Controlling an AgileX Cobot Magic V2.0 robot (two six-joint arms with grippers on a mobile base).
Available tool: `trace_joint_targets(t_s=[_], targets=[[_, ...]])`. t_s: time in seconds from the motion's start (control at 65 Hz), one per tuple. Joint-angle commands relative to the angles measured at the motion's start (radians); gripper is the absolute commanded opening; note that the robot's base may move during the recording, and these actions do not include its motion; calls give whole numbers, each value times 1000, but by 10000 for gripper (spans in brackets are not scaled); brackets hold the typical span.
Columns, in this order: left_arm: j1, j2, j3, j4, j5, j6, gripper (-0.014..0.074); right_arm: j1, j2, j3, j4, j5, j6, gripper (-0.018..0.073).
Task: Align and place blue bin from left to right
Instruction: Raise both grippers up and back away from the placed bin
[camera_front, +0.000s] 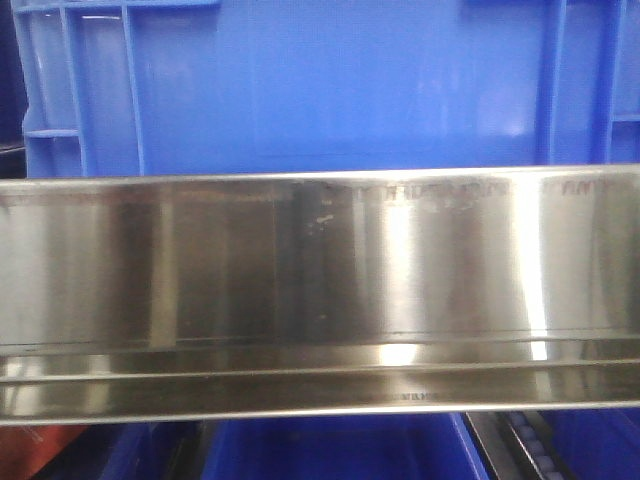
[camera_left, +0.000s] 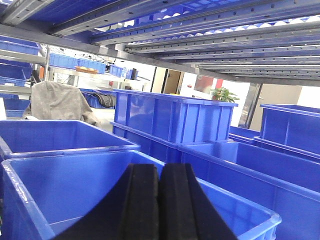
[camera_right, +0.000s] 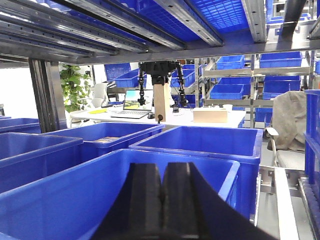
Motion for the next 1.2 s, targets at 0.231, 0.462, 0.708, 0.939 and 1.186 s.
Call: trace_joint_targets(t_s=[0.231,0.462,0.708,0.939,1.186], targets=[[-6,-6,0,5,-10,2,-111,0,-6,1,-2,-21,-7,-78],[-6,-6,0,5,-10,2,-111,0,-6,1,-2,-21,-7,-78],[-6,-6,0,5,-10,2,-111,0,-6,1,-2,-21,-7,-78],[-6,-6,0,5,-10,2,-111,0,-6,1,-2,-21,-7,-78],[-6,-6,0,5,-10,2,-111,0,-6,1,-2,-21,-7,-78]])
